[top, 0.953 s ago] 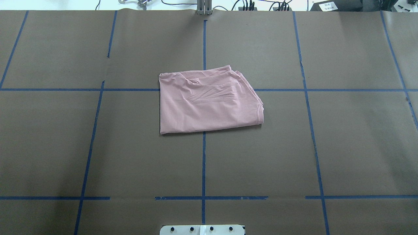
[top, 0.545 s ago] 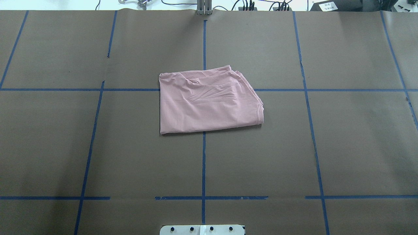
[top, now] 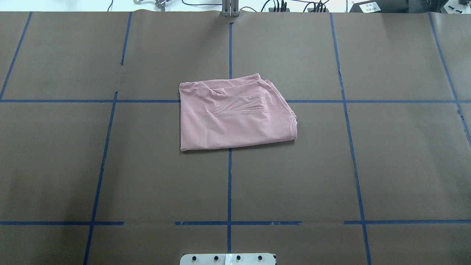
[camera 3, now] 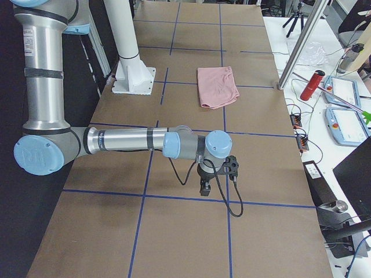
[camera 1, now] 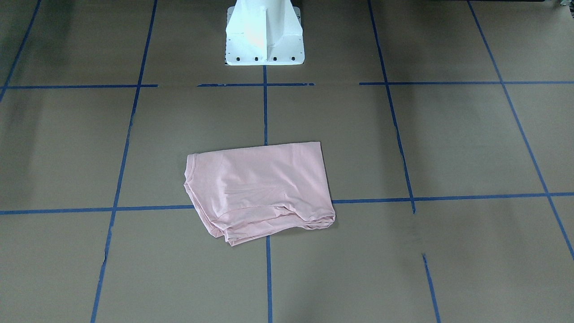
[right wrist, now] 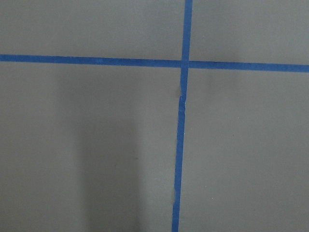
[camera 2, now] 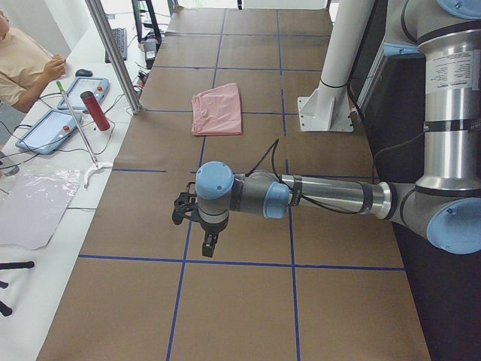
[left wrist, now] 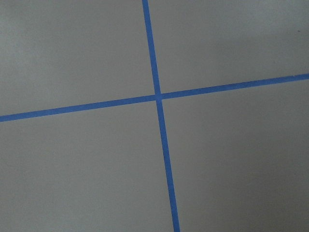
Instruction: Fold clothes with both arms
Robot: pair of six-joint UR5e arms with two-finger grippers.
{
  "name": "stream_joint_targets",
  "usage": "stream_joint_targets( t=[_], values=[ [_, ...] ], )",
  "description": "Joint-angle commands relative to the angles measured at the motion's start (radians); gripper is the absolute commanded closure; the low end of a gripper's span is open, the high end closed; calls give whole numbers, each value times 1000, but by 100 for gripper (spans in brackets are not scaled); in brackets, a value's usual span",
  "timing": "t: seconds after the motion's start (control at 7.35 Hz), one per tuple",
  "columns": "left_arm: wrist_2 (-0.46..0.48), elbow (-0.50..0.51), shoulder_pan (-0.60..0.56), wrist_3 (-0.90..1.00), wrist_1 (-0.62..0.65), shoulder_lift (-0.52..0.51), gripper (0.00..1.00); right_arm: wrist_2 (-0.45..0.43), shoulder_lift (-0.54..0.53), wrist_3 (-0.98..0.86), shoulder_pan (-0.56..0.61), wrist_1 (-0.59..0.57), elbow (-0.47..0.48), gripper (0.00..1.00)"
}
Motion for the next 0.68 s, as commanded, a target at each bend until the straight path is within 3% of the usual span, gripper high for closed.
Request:
stream_joint_targets(
  t=[0.0, 0.14, 0.41, 0.54],
  values=[
    [121, -69, 19, 12, 37, 71, 0, 1, 2, -6, 0, 0, -5, 0],
    [159, -80, 20, 12, 43, 66, 0, 1, 3, -5, 0, 0, -3, 0],
    [13, -75, 20, 1, 106, 36, 0, 2, 3, -5, 0, 0, -3, 0],
    [9, -113, 20, 1, 109, 28, 0, 2, 2, -5, 0, 0, 8, 0]
  ],
)
